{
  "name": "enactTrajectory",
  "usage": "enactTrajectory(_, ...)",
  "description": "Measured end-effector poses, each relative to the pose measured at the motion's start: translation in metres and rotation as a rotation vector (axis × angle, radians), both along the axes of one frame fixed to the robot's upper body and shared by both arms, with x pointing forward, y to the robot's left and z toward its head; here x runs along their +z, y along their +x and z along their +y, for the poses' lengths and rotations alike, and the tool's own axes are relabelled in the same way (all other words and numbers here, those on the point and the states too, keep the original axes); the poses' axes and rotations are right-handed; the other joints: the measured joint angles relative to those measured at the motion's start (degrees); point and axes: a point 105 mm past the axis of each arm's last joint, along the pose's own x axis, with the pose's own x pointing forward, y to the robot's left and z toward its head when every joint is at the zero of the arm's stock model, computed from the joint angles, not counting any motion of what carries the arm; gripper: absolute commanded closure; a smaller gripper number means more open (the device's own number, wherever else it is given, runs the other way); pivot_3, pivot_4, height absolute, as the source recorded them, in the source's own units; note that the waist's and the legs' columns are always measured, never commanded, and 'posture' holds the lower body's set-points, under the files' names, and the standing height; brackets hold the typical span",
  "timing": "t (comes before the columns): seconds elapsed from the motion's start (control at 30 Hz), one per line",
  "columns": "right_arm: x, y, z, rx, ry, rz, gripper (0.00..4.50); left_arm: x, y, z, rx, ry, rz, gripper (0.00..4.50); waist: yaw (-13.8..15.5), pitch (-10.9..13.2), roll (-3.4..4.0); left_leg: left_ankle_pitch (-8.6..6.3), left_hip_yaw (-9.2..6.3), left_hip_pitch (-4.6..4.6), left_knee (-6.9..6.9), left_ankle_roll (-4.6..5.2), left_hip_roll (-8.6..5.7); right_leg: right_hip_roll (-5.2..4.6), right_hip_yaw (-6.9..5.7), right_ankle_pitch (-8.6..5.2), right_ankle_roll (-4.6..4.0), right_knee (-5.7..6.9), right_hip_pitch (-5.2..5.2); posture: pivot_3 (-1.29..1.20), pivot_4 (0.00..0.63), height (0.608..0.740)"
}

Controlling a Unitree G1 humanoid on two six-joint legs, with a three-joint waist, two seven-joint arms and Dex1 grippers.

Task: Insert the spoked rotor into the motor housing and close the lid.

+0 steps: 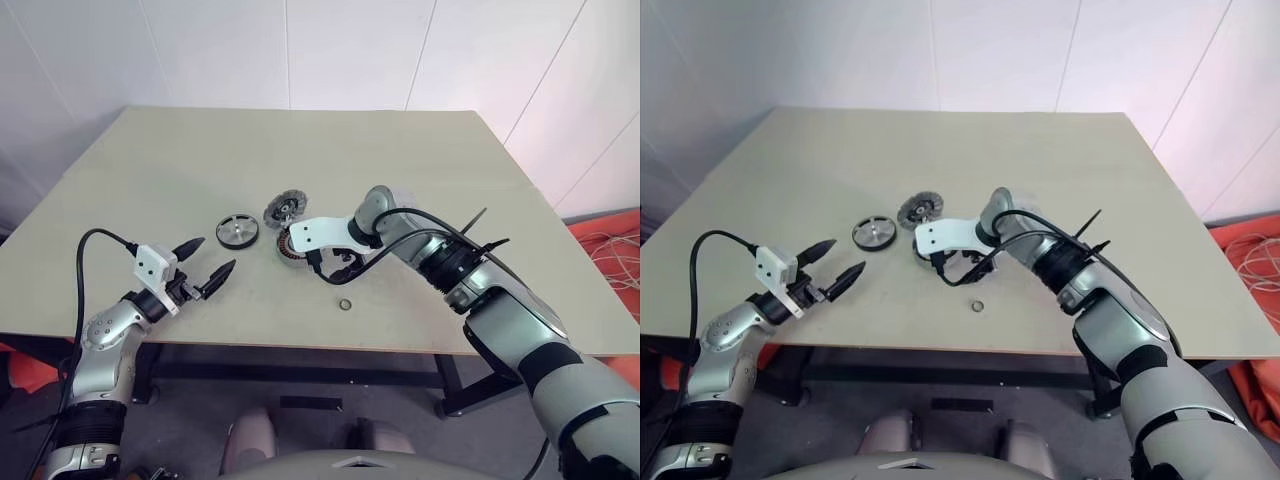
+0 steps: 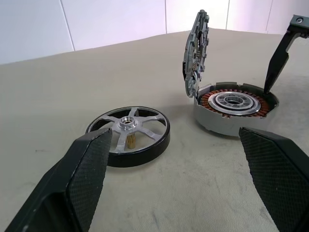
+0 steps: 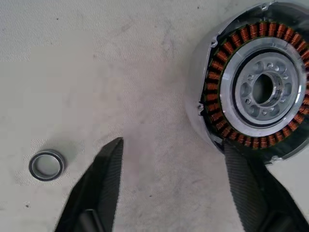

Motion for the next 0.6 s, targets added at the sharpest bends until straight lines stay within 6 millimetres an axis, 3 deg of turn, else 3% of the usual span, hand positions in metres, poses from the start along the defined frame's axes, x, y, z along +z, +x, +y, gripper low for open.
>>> enactTrajectory(0.27,0.002,0.006,0.016,0.02,-0.006,-0.038,4.47,0.001,0.001,0.0,0.006,-0.003,-0.005,0.0,-0.1,0.0,0.0,0.0,0.0,0.02,0.0,0.0,0.01,0.0,0.0,-0.01,-0.01,0.01,-0.01,0.0,0.0,0.74)
enactTrajectory(0.6,0.004,0.008,0.027,0.079,-0.027,-0.058,4.47,0.004,0.004,-0.003,0.004,-0.004,-0.017,0.0,-0.2,0.0,-0.01,0.03,0.0,0.03,0.0,-0.05,0.06,0.06,0.0,-0.01,-0.02,0.07,-0.03,0.0,0.0,0.74)
